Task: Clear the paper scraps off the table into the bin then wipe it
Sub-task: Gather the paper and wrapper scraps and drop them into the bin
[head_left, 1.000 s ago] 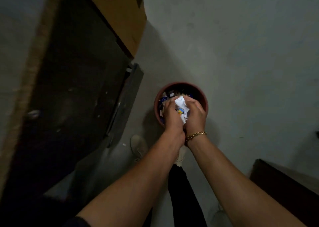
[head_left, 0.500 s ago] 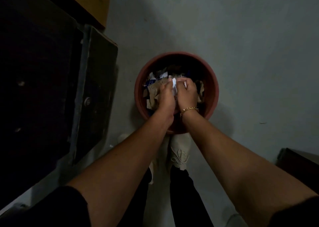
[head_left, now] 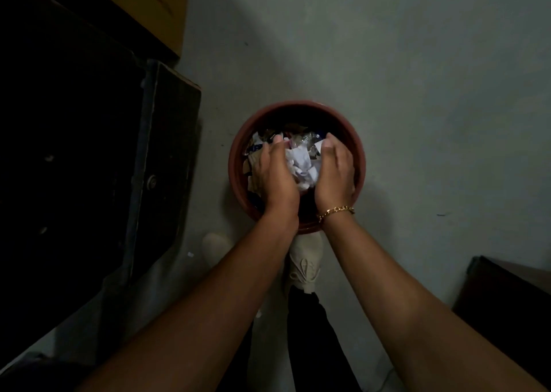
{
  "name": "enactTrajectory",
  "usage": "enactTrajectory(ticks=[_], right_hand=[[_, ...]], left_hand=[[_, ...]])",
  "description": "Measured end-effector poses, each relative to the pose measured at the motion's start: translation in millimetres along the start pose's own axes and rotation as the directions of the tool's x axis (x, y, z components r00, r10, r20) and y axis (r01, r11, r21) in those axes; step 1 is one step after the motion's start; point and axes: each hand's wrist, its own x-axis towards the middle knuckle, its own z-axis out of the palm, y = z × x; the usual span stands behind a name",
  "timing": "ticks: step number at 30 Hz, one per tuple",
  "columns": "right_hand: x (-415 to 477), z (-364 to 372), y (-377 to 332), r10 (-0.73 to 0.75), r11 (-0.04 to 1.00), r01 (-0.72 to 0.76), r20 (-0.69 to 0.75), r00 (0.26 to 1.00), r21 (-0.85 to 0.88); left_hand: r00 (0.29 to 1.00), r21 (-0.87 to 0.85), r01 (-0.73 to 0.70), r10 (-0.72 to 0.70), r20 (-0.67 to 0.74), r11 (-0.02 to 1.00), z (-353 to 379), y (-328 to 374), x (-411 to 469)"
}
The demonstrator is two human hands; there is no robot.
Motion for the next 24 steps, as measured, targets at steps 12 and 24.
enactTrajectory(ticks=[12, 24], right_hand=[[-14.3, -7.1, 27.6, -0.444, 0.556, 0.611, 0.42, 0.791, -0.563], [10.3, -4.0, 31.8, -0.262, 0.448, 0.604, 0.548, 0.794, -0.66]], left_hand=[[0.964, 0.288, -0.262, 0.236, 0.122, 0.921, -13.0, -6.9, -2.4], [0.929, 0.382, -0.359, 0.285, 0.236, 0.852, -39.0, -14.5, -5.4]])
